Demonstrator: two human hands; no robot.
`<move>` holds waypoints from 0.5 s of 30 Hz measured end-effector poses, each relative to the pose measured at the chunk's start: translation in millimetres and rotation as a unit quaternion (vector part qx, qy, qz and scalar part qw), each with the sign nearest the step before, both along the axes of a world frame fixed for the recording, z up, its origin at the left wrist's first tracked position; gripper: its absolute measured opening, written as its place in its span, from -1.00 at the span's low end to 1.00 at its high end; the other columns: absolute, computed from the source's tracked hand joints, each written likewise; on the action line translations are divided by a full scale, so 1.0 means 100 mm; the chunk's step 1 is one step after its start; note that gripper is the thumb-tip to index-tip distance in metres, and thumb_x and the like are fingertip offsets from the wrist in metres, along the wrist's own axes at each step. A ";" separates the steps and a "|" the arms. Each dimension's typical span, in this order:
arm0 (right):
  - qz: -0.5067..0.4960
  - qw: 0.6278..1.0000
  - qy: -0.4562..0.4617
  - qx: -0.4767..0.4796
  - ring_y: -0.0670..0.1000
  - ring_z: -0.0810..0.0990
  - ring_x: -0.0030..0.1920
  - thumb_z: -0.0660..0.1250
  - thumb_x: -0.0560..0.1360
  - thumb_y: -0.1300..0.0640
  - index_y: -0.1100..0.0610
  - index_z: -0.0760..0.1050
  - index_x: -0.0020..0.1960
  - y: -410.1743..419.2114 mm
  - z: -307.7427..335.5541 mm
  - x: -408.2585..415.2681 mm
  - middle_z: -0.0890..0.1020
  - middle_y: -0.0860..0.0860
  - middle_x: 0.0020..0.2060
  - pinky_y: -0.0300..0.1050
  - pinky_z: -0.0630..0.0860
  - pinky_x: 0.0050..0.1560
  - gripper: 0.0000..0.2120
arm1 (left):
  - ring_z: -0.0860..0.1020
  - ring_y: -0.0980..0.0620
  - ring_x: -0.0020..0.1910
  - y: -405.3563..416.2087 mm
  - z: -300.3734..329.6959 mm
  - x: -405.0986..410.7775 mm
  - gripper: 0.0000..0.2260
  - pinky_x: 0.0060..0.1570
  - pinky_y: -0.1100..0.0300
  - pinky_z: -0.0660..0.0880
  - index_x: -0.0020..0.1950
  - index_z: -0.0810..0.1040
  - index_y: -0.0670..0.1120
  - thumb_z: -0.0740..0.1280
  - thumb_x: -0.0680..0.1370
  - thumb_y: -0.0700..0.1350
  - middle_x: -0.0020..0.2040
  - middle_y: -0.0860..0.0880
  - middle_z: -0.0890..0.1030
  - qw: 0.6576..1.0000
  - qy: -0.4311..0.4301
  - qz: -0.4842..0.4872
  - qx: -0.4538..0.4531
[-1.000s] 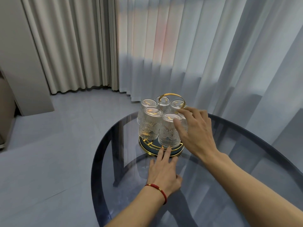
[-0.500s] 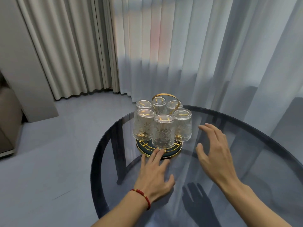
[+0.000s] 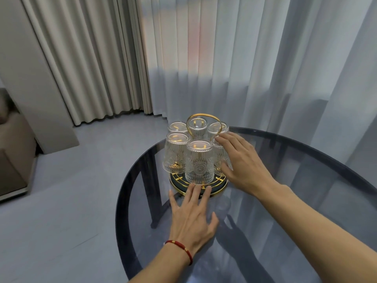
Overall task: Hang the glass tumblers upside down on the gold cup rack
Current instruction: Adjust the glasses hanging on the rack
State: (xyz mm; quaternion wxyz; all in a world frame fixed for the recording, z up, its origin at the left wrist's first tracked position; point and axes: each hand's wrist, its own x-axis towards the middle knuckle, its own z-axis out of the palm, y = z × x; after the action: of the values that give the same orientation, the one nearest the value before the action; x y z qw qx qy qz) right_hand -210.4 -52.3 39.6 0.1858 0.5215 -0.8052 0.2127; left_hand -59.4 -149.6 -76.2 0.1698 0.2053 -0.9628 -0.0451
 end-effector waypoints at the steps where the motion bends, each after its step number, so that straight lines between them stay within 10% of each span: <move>1: -0.002 1.000 0.012 0.002 0.07 0.28 0.57 0.39 0.52 0.14 0.09 0.34 0.55 0.02 -0.01 -0.01 0.41 0.04 0.52 0.05 0.16 0.56 -0.39 | 0.02 -0.04 0.59 -0.01 -0.01 -0.01 -0.38 0.40 -0.44 -0.26 0.61 0.05 0.10 0.00 0.56 0.24 0.60 -0.06 0.18 1.000 -0.002 0.000 0.001; 15: 0.009 0.999 0.017 0.050 0.04 0.26 0.58 0.34 0.56 0.11 -0.02 0.22 0.61 0.28 0.09 -0.19 0.32 -0.04 0.58 0.06 0.17 0.57 -0.35 | 0.06 -0.03 0.58 -0.02 -0.06 -0.02 -0.40 0.42 -0.45 -0.11 0.60 0.10 0.10 0.01 0.56 0.21 0.58 -0.07 0.22 1.000 0.017 0.000 0.009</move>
State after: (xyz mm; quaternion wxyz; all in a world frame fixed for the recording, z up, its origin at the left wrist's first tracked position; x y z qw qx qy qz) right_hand -229.1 -24.4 48.3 0.1709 0.5412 -0.8067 0.1647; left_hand -61.0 -151.8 -82.0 0.1844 0.2062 -0.9593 -0.0571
